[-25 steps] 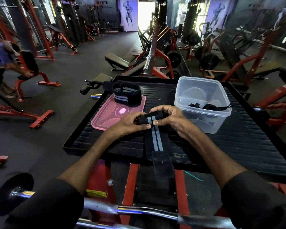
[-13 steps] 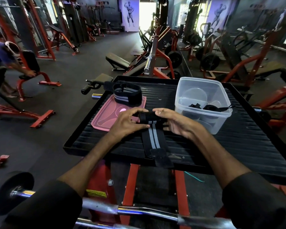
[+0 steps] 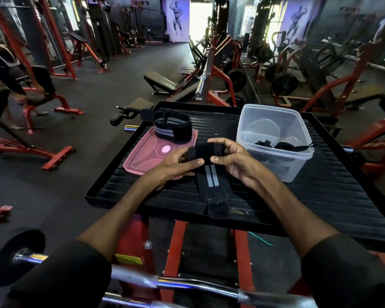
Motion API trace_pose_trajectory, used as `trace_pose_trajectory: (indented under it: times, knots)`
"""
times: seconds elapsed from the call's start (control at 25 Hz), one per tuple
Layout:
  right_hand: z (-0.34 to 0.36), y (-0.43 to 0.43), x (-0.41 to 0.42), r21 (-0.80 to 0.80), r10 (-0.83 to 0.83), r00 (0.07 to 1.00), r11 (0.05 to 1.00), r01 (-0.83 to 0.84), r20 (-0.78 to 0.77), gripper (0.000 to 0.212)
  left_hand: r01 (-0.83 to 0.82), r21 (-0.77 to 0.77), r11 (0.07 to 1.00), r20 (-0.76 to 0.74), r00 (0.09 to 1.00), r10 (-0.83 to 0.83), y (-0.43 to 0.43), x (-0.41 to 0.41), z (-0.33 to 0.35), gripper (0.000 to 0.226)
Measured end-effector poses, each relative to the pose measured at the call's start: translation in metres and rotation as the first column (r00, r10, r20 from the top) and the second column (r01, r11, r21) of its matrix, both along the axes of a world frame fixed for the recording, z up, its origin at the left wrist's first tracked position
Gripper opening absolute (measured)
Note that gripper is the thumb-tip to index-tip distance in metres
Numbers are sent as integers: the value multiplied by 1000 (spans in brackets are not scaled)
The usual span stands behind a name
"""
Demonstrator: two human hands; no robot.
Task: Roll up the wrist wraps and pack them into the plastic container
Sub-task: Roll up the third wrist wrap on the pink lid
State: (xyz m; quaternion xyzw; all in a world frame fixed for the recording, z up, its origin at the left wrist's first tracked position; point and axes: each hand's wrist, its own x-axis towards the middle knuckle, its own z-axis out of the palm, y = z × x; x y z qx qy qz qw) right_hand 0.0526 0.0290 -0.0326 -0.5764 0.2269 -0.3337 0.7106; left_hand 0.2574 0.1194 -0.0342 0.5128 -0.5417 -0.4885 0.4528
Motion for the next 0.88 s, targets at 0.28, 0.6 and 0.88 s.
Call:
trace_pose_trajectory:
  times: [0.28,0.6,0.88]
  knots:
    - [11,3,-5,183,126,992,975,-128,22,61,-87,-187,979,226,966,129,-8,3,-3,45]
    - [4,8,5,-5,-49,971,999,49,-232,45,-132,-327,936,240,946,218,-2,-4,-4,61]
    - [-3,14,16,-94,-137,979,988,123,-150,34,48,-151,987,179,984,-20,-7,-27,-9,94]
